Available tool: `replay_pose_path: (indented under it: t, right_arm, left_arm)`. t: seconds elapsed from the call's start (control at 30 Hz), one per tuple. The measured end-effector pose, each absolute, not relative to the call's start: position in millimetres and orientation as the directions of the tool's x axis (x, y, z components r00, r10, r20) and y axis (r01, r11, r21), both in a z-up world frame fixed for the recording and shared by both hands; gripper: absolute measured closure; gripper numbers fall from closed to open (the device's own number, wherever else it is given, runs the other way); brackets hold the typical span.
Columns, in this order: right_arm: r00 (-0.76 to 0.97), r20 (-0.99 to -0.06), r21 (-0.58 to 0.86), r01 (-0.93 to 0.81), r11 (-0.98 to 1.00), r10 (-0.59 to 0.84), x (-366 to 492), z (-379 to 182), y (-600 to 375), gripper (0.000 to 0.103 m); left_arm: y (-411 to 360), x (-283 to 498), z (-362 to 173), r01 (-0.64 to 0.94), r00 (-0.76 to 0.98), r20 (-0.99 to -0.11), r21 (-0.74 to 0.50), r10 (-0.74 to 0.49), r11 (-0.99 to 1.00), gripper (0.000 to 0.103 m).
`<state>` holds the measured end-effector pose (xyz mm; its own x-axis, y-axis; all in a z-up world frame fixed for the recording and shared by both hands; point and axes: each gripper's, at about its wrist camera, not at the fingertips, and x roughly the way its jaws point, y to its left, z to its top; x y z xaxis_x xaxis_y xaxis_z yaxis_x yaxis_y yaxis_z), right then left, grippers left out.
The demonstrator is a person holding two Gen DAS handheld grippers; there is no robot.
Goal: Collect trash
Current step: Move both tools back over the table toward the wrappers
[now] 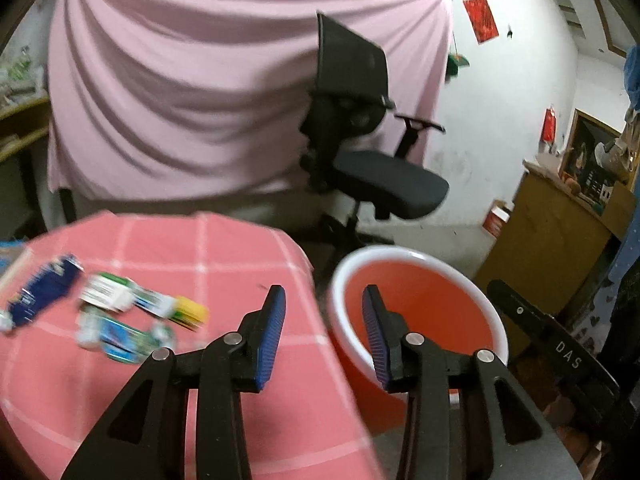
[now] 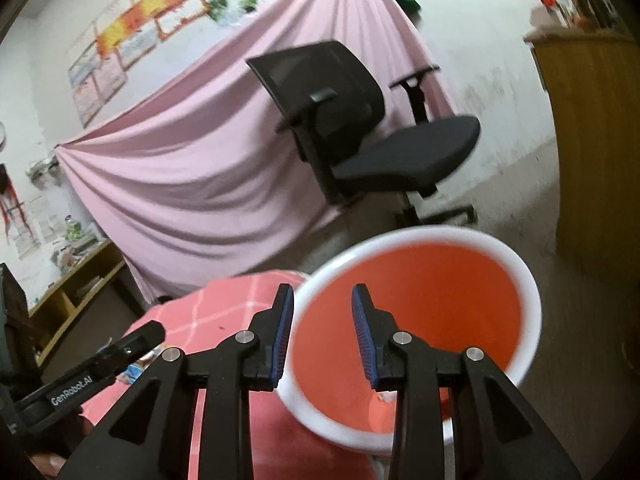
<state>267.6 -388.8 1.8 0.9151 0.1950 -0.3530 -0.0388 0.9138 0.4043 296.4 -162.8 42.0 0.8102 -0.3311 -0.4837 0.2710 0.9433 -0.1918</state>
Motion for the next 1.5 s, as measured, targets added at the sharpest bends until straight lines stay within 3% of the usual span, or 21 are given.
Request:
replay_pose_path:
  t: [0.03, 0.07, 0.13, 0.2, 0.3, 0.37, 0.5, 0.53, 0.93, 1.13, 1.3, 1.5]
  right_arm:
    - [0.921, -0.335, 0.401, -0.051, 0.914, 0.199, 266.9, 5.0, -383.8, 0.069]
    - [0.926, -0.323, 0.397, -0.056, 0.916, 0.197, 267.6, 8.0, -379.1, 0.057]
    - [0.938, -0.291, 0.386, -0.067, 0.92, 0.19, 266.9, 13.7, -369.2, 0.041]
    - [0.945, -0.269, 0.376, -0.077, 0.923, 0.188, 267.2, 18.5, -361.0, 0.035]
    - [0.954, -0.238, 0.358, -0.088, 0.93, 0.181, 266.5, 24.2, -344.8, 0.024]
    - [0.96, -0.215, 0.34, -0.1, 0.935, 0.181, 265.2, 27.9, -333.8, 0.022]
    - [0.967, -0.161, 0.294, -0.145, 0.945, 0.198, 262.2, 35.0, -308.0, 0.008]
    - [0.969, -0.146, 0.282, -0.154, 0.947, 0.201, 261.1, 36.3, -301.4, 0.001]
    - [0.965, -0.074, 0.14, -0.241, 0.961, 0.253, 253.8, 39.3, -240.1, 0.0]
    - [0.958, -0.093, 0.1, -0.264, 0.959, 0.273, 256.4, 34.7, -218.1, 0.0]
    - [0.949, -0.103, 0.066, -0.292, 0.954, 0.297, 260.4, 32.6, -198.0, 0.0]
    - [0.932, -0.176, 0.056, -0.314, 0.948, 0.319, 274.5, 25.6, -175.9, 0.0]
  left_arm:
    - [-156.9, 291.9, 45.7, 0.263, 0.824, -0.469, -0.181, -0.318, 0.948, 0.062]
    - [-148.5, 286.5, 50.4, 0.25, 0.842, -0.448, -0.171, -0.301, 0.953, 0.054]
    - [-135.2, 277.6, 54.9, 0.225, 0.87, -0.409, -0.166, -0.275, 0.96, 0.049]
    - [-119.2, 269.4, 58.6, 0.201, 0.892, -0.375, -0.166, -0.25, 0.965, 0.047]
    - [-96.2, 261.5, 61.0, 0.154, 0.917, -0.345, -0.156, -0.2, 0.976, 0.035]
    - [-79.6, 254.1, 59.8, 0.115, 0.936, -0.314, -0.15, -0.158, 0.982, 0.014]
    - [-45.9, 237.7, 54.6, 0.035, 0.966, -0.251, -0.124, -0.065, 0.992, 0.005]
    - [-39.9, 236.0, 52.7, 0.018, 0.969, -0.244, -0.117, -0.046, 0.993, 0.002]
    - [40.0, 205.1, 22.9, -0.131, 0.979, -0.176, -0.164, 0.101, 0.978, 0.002]
    - [64.0, 196.6, 20.6, -0.156, 0.976, -0.179, -0.15, 0.128, 0.976, 0.002]
    - [87.4, 200.1, 14.0, -0.185, 0.963, -0.221, -0.131, 0.153, 0.974, 0.002]
    - [122.7, 211.8, 1.6, -0.18, 0.943, -0.319, -0.254, 0.093, 0.95, 0.002]
